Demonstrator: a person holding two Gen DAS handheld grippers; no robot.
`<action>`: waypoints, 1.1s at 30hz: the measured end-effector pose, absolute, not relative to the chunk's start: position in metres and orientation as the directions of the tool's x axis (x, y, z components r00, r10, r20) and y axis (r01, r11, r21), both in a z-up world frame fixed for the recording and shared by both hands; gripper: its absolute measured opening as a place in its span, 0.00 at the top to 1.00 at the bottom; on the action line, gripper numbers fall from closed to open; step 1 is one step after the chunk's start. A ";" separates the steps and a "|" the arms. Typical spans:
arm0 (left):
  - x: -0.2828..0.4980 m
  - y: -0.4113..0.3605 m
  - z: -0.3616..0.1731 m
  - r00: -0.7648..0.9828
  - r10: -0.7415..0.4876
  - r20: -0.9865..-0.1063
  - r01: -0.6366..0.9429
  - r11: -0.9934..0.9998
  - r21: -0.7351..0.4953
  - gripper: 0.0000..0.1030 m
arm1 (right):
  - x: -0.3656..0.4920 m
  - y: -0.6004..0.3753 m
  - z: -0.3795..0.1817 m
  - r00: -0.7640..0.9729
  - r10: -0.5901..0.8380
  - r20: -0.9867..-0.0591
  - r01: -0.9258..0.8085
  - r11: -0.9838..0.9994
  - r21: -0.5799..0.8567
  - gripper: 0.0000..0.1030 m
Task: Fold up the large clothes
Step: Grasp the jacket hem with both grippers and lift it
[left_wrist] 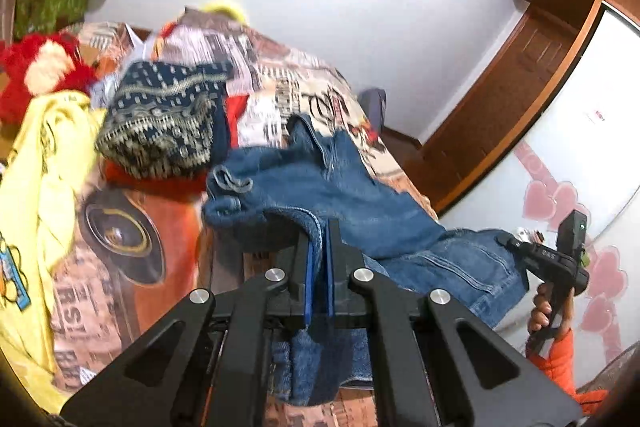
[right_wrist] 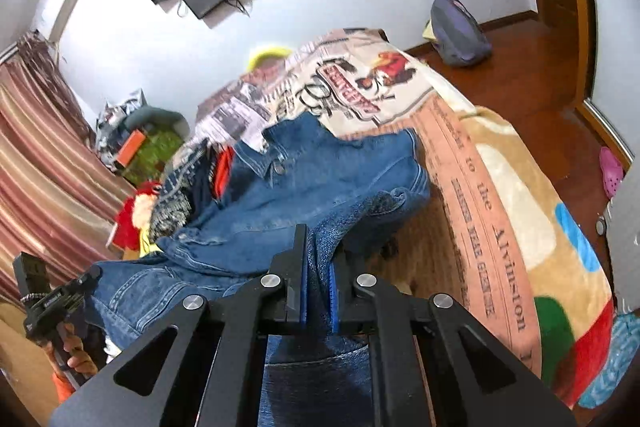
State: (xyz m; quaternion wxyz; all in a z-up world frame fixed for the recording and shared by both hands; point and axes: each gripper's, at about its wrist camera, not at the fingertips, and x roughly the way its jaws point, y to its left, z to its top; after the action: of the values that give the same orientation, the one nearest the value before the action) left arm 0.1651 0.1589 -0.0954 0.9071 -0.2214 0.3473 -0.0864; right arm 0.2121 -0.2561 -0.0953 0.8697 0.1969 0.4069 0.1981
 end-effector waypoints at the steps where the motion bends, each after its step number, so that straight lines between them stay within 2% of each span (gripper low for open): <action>1: 0.166 0.160 -0.097 0.743 -0.302 -0.598 -0.004 0.891 -0.454 0.97 | 0.212 -0.256 -0.097 0.590 0.505 -0.630 -0.181 0.843 0.506 0.93; 6: 0.162 0.170 -0.120 0.712 -0.301 -0.635 -0.056 0.877 -0.478 0.97 | 0.207 -0.262 -0.113 0.568 0.506 -0.650 -0.160 0.842 0.515 0.93; 11: 0.175 0.177 -0.126 0.713 -0.300 -0.634 -0.078 0.864 -0.497 0.97 | 0.225 -0.260 -0.107 0.570 0.502 -0.651 -0.163 0.845 0.510 0.94; 18: 0.259 0.179 -0.111 0.735 -0.251 -0.630 -0.071 0.895 -0.440 0.97 | 0.291 -0.239 -0.092 0.588 0.482 -0.650 -0.196 0.864 0.463 0.94; 22: 0.319 0.181 -0.119 0.728 -0.199 -0.656 -0.105 0.913 -0.394 0.97 | 0.349 -0.221 -0.101 0.581 0.443 -0.682 -0.170 0.886 0.431 0.94; 26: 0.373 0.192 -0.156 0.683 -0.123 -0.720 -0.196 0.919 -0.343 0.97 | 0.398 -0.211 -0.133 0.549 0.408 -0.730 -0.121 0.902 0.414 0.93; 29: 0.398 0.199 -0.197 0.612 -0.078 -0.787 -0.256 0.922 -0.290 0.97 | 0.427 -0.208 -0.173 0.475 0.367 -0.800 -0.068 0.921 0.383 0.92; 33: 0.406 0.197 -0.240 0.534 -0.053 -0.844 -0.248 0.944 -0.216 0.94 | 0.438 -0.213 -0.215 0.360 0.367 -0.858 -0.023 0.922 0.386 0.90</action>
State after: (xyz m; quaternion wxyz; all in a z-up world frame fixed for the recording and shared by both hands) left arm 0.4056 0.1972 -0.2401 0.8617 -0.1570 0.4791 0.0568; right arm 0.4378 -0.2126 -0.2153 0.8097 0.1558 0.5528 0.1205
